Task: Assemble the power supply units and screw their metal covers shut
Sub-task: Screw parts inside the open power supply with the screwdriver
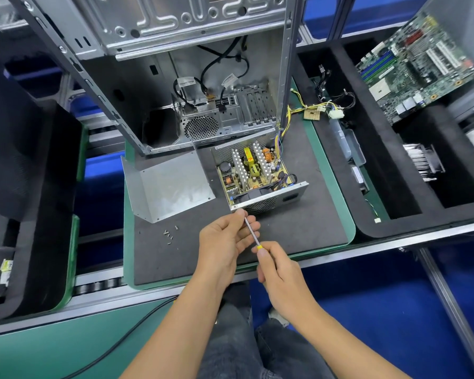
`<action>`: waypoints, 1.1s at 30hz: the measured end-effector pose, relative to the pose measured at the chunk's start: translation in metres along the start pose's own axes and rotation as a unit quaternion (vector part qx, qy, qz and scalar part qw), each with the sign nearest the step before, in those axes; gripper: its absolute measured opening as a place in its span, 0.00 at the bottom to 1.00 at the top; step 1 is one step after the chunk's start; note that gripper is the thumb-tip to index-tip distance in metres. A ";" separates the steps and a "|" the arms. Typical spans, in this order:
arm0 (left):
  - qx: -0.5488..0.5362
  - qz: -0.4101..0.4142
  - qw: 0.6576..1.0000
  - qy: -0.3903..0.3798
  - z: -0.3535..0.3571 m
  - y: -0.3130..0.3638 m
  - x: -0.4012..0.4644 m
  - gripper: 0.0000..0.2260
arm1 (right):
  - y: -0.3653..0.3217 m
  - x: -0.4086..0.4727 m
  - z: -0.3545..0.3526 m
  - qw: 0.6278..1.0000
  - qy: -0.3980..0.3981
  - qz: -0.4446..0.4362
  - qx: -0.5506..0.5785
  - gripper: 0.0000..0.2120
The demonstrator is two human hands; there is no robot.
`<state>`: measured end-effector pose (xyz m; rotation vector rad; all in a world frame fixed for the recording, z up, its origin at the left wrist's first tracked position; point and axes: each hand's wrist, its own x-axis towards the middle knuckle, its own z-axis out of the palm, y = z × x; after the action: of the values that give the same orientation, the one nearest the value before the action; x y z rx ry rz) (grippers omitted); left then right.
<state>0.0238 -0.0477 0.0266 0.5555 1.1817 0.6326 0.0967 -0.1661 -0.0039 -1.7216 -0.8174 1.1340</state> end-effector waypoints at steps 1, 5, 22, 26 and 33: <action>0.001 -0.001 1.000 0.001 0.000 0.000 0.000 0.09 | -0.002 0.000 0.001 1.000 0.002 0.006 0.006 0.09; 0.007 -0.002 1.000 0.011 -0.002 0.001 0.000 0.09 | -0.007 -0.003 0.007 0.998 0.013 0.033 0.044 0.07; 0.540 0.344 0.759 -0.115 -0.036 0.044 0.033 0.20 | -0.039 -0.011 0.017 0.946 0.089 0.158 0.268 0.11; 0.569 0.335 0.739 -0.132 -0.036 0.053 0.037 0.20 | -0.039 -0.012 0.021 0.953 0.078 0.153 0.251 0.08; 0.554 0.344 0.746 -0.133 -0.035 0.049 0.034 0.23 | -0.034 -0.018 0.030 0.956 0.083 0.165 0.228 0.11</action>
<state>-0.0091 0.0131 0.0278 2.1064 0.9567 0.3564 0.0605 -0.1587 0.0279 -1.5592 -0.1415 1.2587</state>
